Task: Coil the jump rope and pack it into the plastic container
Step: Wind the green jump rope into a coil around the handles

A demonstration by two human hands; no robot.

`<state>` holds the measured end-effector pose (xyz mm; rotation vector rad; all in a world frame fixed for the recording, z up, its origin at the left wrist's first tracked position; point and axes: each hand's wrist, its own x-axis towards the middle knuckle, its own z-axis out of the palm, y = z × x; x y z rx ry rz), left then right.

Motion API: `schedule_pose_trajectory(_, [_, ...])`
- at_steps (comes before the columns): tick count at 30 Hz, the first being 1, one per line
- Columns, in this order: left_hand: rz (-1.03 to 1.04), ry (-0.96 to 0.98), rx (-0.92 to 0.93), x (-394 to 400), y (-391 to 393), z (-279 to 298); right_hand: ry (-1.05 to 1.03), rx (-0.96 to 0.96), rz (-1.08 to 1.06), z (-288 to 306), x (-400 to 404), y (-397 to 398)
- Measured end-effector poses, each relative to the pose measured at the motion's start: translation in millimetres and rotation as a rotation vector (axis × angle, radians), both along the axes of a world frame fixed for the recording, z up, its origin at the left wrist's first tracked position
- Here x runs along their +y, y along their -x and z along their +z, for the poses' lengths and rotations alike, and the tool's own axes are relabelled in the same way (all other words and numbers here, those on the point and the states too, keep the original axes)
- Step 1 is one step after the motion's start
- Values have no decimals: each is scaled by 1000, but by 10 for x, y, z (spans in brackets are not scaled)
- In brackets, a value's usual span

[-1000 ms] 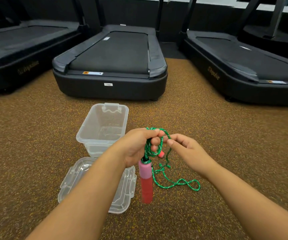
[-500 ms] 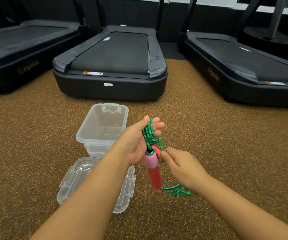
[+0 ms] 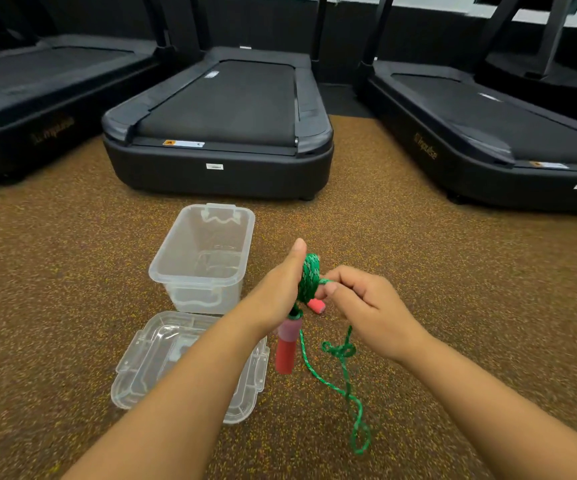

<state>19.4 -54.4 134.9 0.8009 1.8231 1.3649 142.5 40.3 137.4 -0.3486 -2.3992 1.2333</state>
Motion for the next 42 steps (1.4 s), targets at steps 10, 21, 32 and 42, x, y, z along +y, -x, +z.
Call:
schedule_pose_trajectory(10, [-348, -76, -111, -59, 2, 143, -28, 17, -215, 39, 299, 27])
schedule_pose_trajectory(21, [-115, -249, -284, -60, 84, 202, 622, -39, -178, -86, 357, -92])
schedule_pose_trajectory(32, [-6, -222, -240, -48, 159, 167, 212, -176, -212, -125, 383, -122])
schedule_pose_trajectory(42, [47, -196, -288, -10, 128, 141, -101, -41, -518, -300, 355, -97])
